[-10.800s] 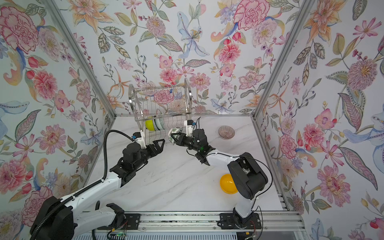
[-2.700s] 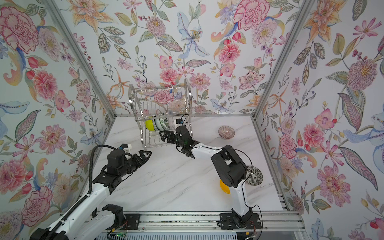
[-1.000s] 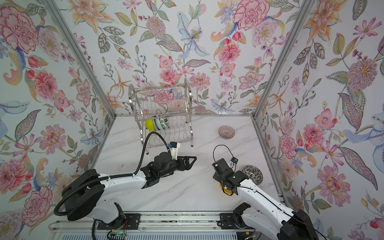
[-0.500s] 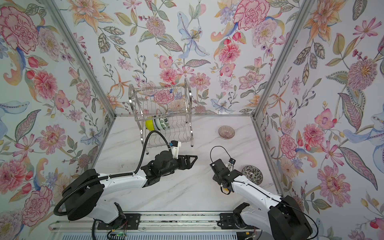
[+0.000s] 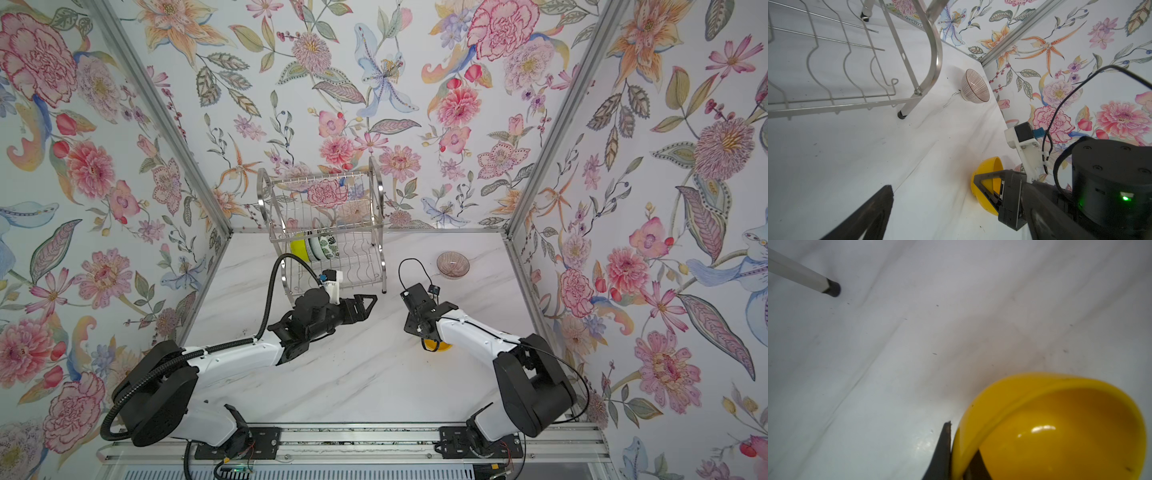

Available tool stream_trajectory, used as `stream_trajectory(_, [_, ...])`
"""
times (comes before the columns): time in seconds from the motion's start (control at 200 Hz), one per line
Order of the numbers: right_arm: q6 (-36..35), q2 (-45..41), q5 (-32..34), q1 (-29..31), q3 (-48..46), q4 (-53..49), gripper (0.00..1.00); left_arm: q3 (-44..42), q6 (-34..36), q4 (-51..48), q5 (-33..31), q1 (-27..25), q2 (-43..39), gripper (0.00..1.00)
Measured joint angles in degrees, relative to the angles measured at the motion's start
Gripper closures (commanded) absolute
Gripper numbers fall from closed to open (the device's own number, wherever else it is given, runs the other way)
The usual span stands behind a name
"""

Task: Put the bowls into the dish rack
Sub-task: 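Reach the right gripper down to the yellow bowl's rim, then grasp the yellow bowl rim with the right gripper and lift it toward the left gripper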

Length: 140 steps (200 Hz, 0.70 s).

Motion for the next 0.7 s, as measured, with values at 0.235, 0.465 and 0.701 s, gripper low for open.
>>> stream_trajectory(0.235, [-3.26, 10.1, -4.37, 2.86, 10.82, 1.66, 0.98, -1.55, -0.02, -2.08, -0.72, 1.97, -2.56, 0.01])
stream_trajectory(0.465, [-4.44, 12.76, -7.3, 3.26, 13.7, 2.95, 0.86, -1.77, -0.74, -3.5, -1.79, 2.21, -4.72, 0.01])
stream_trajectory(0.701, [-5.57, 14.88, -10.12, 3.23, 14.97, 2.64, 0.8, -2.75, -1.09, -5.14, -3.72, 2.23, -7.43, 0.01])
